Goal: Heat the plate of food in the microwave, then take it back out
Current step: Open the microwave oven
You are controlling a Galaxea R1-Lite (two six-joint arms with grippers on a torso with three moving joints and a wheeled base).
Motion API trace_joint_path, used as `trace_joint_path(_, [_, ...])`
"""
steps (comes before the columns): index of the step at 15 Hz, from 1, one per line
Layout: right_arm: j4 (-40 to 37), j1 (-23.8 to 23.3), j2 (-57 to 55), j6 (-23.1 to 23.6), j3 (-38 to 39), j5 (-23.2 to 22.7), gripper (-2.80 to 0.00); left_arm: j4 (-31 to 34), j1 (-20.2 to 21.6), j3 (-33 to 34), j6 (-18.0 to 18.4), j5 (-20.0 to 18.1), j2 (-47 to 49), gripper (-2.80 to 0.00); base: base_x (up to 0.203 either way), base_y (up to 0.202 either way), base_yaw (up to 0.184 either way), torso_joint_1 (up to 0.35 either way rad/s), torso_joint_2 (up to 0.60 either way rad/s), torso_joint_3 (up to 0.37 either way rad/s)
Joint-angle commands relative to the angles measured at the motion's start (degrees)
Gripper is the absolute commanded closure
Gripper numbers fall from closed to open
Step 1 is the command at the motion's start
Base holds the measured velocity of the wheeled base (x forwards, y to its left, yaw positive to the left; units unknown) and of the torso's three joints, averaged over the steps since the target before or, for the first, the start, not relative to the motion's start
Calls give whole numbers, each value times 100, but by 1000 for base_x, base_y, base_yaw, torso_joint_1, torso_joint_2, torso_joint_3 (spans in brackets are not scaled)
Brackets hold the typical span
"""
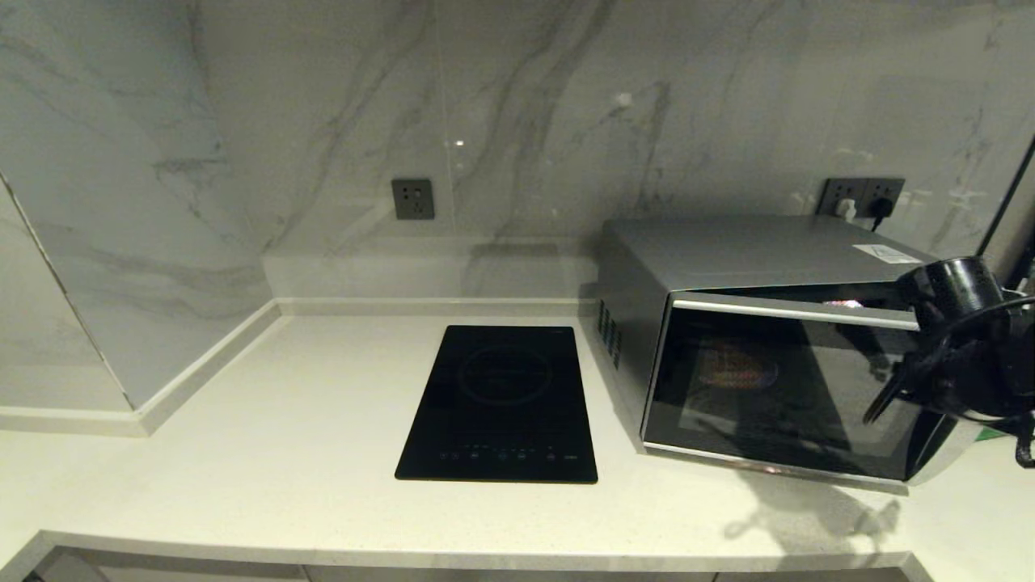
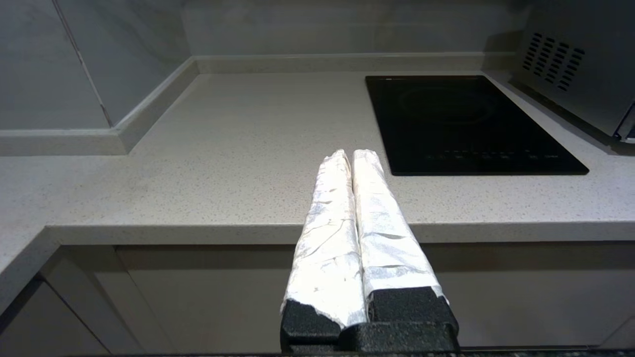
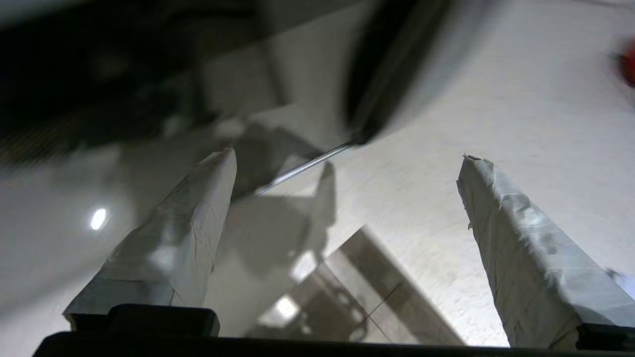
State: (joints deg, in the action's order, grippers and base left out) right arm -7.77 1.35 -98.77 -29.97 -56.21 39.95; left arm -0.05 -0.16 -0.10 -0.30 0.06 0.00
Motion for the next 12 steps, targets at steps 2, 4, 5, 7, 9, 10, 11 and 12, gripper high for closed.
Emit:
trace_joint_path(2, [-8,1131,1260,731,642,-660,0,-4,2,1,-5,3,0,0,0,0,0,0,0,0])
trace_joint_path(4, [-11,1449,1867,1187,796,-936,0,-4,5,1,-5,3,0,0,0,0,0,0,0,0])
trace_joint_path(5, [-27,1499,2157,1316,772,-984,0,-4,0,1,-5,3,0,0,0,0,0,0,0,0])
trace_joint_path(7, [-166,1399,2751,1574,571,-1054,0,-4,-2,1,-5,3,0,0,0,0,0,0,0,0])
trace_joint_path(9, [-406,840,2929,1728,55,-1145,0,-4,6,1,-7,3,0,0,0,0,0,0,0,0])
trace_joint_path(10, [-453,393,2842,1745,-163,-1289,0,-4,6,1,-10,3,0,0,0,0,0,0,0,0])
trace_joint_path(11, [-488,-161,2660,1748,-413,-1508,0,-4,6,1,-5,3,0,0,0,0,0,0,0,0])
trace_joint_path(12, [-557,-641,2316,1731,-719,-1709,0,-4,7,1,-5,3,0,0,0,0,0,0,0,0])
